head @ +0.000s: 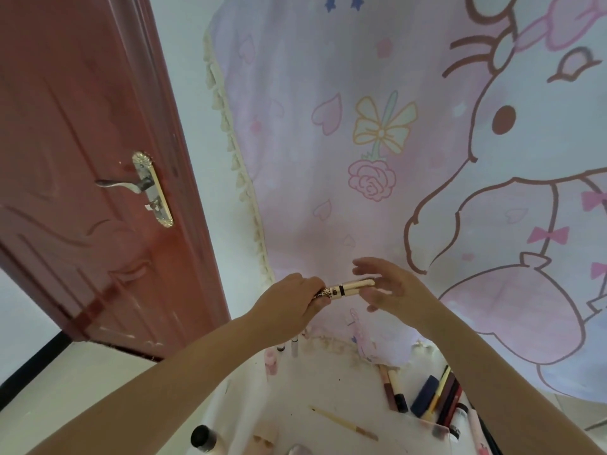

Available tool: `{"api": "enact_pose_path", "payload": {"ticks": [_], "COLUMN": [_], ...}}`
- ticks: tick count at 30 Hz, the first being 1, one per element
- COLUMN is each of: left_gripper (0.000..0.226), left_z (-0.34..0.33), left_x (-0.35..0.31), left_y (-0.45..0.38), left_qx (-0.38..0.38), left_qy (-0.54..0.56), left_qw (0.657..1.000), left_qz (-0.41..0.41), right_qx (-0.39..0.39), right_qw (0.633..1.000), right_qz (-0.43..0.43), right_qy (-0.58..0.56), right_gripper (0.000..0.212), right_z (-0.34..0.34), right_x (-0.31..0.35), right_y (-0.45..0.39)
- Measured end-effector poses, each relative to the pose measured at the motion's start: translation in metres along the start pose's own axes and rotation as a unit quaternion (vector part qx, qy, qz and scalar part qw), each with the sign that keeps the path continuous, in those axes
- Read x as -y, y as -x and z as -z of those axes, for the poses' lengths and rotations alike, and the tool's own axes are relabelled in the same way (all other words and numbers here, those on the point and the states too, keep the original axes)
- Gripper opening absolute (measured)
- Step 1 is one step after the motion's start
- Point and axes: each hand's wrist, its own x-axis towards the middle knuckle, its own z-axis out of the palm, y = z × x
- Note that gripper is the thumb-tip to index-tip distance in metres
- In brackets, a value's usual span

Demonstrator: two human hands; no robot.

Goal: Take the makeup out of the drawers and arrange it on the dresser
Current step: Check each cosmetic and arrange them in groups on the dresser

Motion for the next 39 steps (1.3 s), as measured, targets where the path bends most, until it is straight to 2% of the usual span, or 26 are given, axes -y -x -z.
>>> {"api": "enact_pose_path", "payload": {"ticks": [2, 4, 5, 9, 10, 12, 14, 15, 17, 20, 23, 25, 28, 31, 32, 34, 36, 39], "left_gripper": [0.027, 0.028, 0.030, 0.032, 0.033, 0.033, 0.032, 0.031, 0.026, 0.021, 0.025, 0.024, 0.026, 0.030, 0.029, 0.025, 0.028, 0.036], "left_z": [-0.001, -0.002, -0.002, -0.004, -0.004, -0.008, -0.012, -0.015, -0.022, -0.033, -0.047, -0.056, -0.073, -0.102, -0.113, -0.137, -0.160, -0.185], "left_x": [0.000, 0.000, 0.000, 0.003, 0.004, 0.005, 0.005, 0.004, 0.005, 0.005, 0.005, 0.006, 0.013, 0.018, 0.018, 0.017, 0.016, 0.014], "left_y": [0.000, 0.000, 0.000, 0.002, 0.003, 0.005, 0.007, 0.008, 0.013, 0.023, 0.031, 0.034, 0.037, 0.042, 0.044, 0.046, 0.044, 0.035], "left_qx": [0.002, 0.005, 0.006, 0.003, 0.002, 0.001, 0.007, 0.013, 0.019, 0.031, 0.045, 0.055, 0.085, 0.118, 0.125, 0.139, 0.157, 0.168], "left_qy": [-0.003, -0.016, -0.022, -0.020, -0.021, -0.021, -0.022, -0.020, 0.001, 0.048, 0.062, 0.063, 0.072, 0.071, 0.079, 0.101, 0.067, -0.015], "left_qw": [1.000, 1.000, 1.000, 0.999, 0.999, 0.999, 0.999, 0.999, 0.999, 0.996, 0.994, 0.992, 0.985, 0.971, 0.963, 0.946, 0.933, 0.920], "left_qz": [-0.001, 0.000, 0.005, 0.027, 0.029, 0.031, 0.030, 0.031, 0.041, 0.062, 0.078, 0.089, 0.128, 0.194, 0.224, 0.276, 0.317, 0.353], "right_qx": [0.013, 0.026, 0.023, 0.024, 0.036, 0.049, 0.052, 0.053, 0.071, 0.116, 0.082, 0.066, 0.099, 0.130, 0.116, 0.067, 0.055, 0.079], "right_qw": [0.999, 0.991, 0.991, 0.999, 0.999, 0.997, 0.993, 0.993, 0.996, 0.991, 0.988, 0.989, 0.987, 0.977, 0.974, 0.969, 0.956, 0.917], "right_qz": [-0.033, -0.043, -0.027, 0.013, -0.005, -0.061, -0.079, -0.070, -0.050, -0.070, -0.133, -0.128, -0.125, -0.167, -0.191, -0.238, -0.284, -0.339], "right_qy": [0.037, 0.121, 0.126, 0.033, 0.029, 0.025, 0.071, 0.080, 0.038, -0.022, -0.004, 0.021, 0.014, 0.030, 0.021, 0.004, 0.049, 0.193], "right_gripper": [0.014, 0.022, 0.022, 0.036, 0.034, 0.010, 0.024, 0.024, 0.024, 0.042, 0.012, 0.020, 0.018, 0.039, 0.039, 0.022, 0.011, 0.012], "right_z": [-0.002, -0.003, -0.002, -0.001, -0.003, -0.007, -0.009, -0.009, -0.009, -0.013, -0.026, -0.029, -0.033, -0.033, -0.033, -0.030, -0.022, -0.007], "right_x": [0.003, 0.003, 0.001, -0.004, -0.001, -0.004, -0.010, -0.013, -0.019, -0.030, -0.039, -0.048, -0.063, -0.087, -0.096, -0.111, -0.130, -0.156], "right_y": [-0.003, -0.006, -0.007, -0.010, -0.009, -0.010, -0.011, -0.011, -0.009, -0.005, -0.004, -0.005, -0.006, -0.007, -0.007, -0.004, 0.001, 0.012]}}
